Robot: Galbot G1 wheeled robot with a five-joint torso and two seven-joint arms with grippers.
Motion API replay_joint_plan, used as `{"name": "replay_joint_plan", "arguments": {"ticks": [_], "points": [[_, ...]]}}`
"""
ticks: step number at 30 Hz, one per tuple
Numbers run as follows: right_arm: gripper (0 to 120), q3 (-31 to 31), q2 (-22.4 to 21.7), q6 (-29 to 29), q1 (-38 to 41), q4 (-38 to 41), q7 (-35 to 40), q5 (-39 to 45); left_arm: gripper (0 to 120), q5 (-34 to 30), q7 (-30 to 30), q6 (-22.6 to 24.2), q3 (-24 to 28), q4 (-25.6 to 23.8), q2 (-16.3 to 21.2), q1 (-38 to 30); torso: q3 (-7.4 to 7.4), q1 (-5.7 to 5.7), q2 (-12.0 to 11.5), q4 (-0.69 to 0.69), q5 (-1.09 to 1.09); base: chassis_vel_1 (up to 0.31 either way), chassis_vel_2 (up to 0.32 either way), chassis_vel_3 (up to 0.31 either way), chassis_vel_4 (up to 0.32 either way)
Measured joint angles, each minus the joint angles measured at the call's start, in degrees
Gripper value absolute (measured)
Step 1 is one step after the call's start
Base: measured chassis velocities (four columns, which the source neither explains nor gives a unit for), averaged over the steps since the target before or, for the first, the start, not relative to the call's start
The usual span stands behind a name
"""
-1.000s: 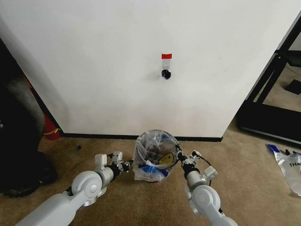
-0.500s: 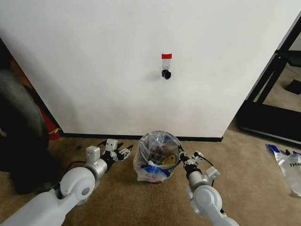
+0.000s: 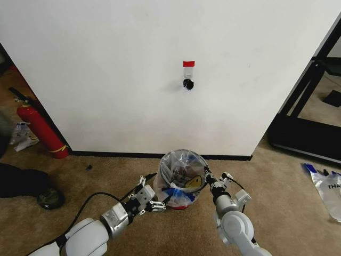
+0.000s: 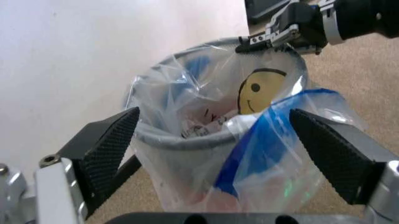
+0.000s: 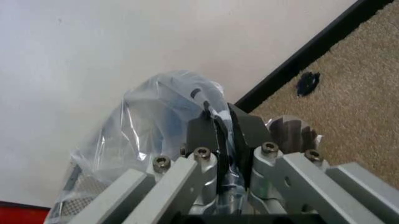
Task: Pick up the garbage bag from the wall and place it over the trash bin.
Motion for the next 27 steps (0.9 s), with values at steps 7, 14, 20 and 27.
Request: {"name": "replay_joint_plan", "arguments": {"ticks": [7, 14, 20, 27], "points": [[1, -0.4, 0.1, -0.1, 0.1, 0.0, 0.0, -0.1, 66, 2.6, -0.1, 0.0, 2.2, 1.2, 0.0, -0.9, 0.00, 0.00, 0.0, 0.01, 0.00, 0.000, 0.000, 0.000, 0.000], [1, -0.4, -0.2, -0.3, 0.3, -0.1, 0.0, -0.1, 56, 3.1, 0.3, 0.2, 3.3, 2.7, -0.1, -0.9, 0.00, 0.00, 0.0, 0.01, 0.00, 0.000, 0.000, 0.000, 0.000], [1, -0.6, -0.1, -0.7, 0.6, -0.2, 0.8, -0.6, 66, 3.0, 0.3, 0.5, 3.8, 3.5, -0.1, -0.8, 0.00, 0.00, 0.0, 0.01, 0.00, 0.000, 0.000, 0.000, 0.000], [1, -0.8, 0.3, -0.8, 0.7, 0.0, 0.9, -0.7, 77, 1.9, 0.2, 1.4, 4.9, 4.7, -1.0, -1.6, 0.00, 0.00, 0.0, 0.01, 0.00, 0.000, 0.000, 0.000, 0.000]]}}
